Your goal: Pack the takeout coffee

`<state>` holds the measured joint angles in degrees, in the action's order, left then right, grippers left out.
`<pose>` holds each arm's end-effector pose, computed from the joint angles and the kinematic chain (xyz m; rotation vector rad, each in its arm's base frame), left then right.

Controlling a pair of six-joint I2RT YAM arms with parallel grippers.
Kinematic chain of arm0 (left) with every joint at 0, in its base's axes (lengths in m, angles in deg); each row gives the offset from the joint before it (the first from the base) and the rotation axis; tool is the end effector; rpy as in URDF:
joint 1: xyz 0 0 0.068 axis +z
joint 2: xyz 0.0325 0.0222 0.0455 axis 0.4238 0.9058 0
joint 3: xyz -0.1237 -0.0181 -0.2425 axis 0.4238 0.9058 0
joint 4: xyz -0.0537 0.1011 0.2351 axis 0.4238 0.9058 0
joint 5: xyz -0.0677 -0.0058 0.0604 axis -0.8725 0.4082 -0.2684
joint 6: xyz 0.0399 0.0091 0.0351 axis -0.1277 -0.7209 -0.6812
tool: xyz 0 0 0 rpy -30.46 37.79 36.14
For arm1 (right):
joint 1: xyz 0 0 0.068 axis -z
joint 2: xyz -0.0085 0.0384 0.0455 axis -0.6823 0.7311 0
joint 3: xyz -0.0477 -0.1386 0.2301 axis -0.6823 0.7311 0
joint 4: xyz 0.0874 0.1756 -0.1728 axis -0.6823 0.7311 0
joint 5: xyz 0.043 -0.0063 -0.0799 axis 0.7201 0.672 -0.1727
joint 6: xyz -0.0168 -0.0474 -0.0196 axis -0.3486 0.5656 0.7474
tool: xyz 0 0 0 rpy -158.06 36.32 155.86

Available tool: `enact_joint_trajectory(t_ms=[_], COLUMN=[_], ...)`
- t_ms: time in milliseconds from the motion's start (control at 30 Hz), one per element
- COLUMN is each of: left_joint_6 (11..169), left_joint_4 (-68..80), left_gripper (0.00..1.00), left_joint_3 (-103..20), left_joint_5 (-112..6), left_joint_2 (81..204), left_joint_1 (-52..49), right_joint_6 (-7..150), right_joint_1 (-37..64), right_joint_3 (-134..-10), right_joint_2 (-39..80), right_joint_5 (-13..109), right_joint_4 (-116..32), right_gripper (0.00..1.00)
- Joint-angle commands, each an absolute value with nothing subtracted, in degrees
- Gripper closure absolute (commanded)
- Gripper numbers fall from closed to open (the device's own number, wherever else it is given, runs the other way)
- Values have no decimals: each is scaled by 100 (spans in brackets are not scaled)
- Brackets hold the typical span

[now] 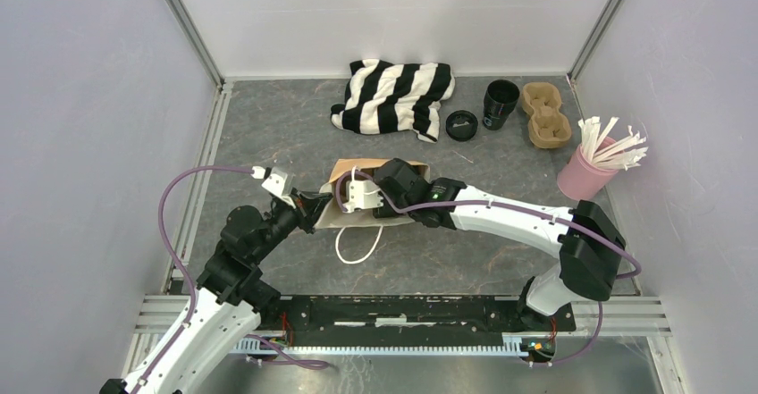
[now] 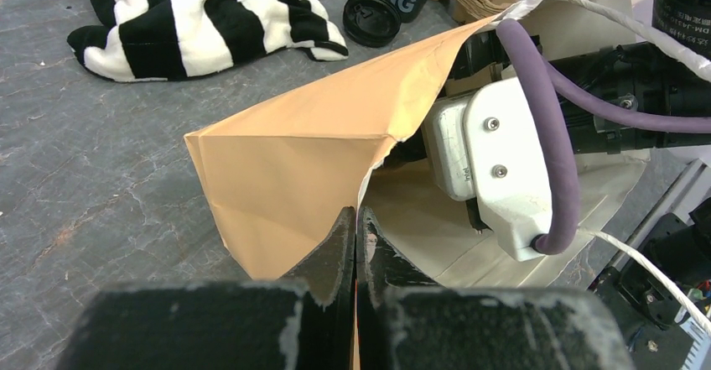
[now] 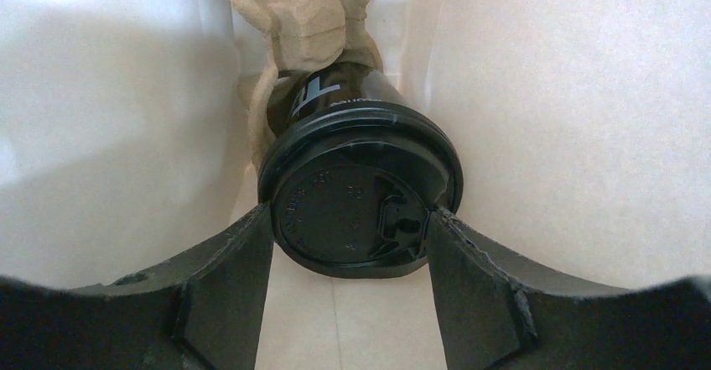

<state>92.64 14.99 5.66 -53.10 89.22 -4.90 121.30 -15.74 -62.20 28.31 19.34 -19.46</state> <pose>0.1075 -0.0679 0.2775 0.3402 1.6582 -0.7012 0.1862 0.2819 0.2586 -1.6985 1.6014 -0.3082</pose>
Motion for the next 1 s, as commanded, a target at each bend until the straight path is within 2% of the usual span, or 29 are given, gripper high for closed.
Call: enact_joint_trajectory(t_ms=[0, 467, 967], left_joint_6=[9408, 9366, 9438], left_joint_4=[1432, 1447, 1514], left_gripper=[98, 98, 98], left_joint_3=[505, 523, 301], left_joint_5=[-5354, -5317, -5548], left_joint_2=[8981, 9008, 9131], left_joint_1=[-490, -492, -490], right_joint_6=[11978, 11647, 11612], right_joint_1=[-1538, -1559, -1402], right_joint_3=[-6497, -6790, -6476], right_joint_2=[2722, 2720, 3236], right_joint_5=[1843, 2448, 2195], right_joint_4=[-1887, -1264, -2395], right_gripper=[32, 34, 33])
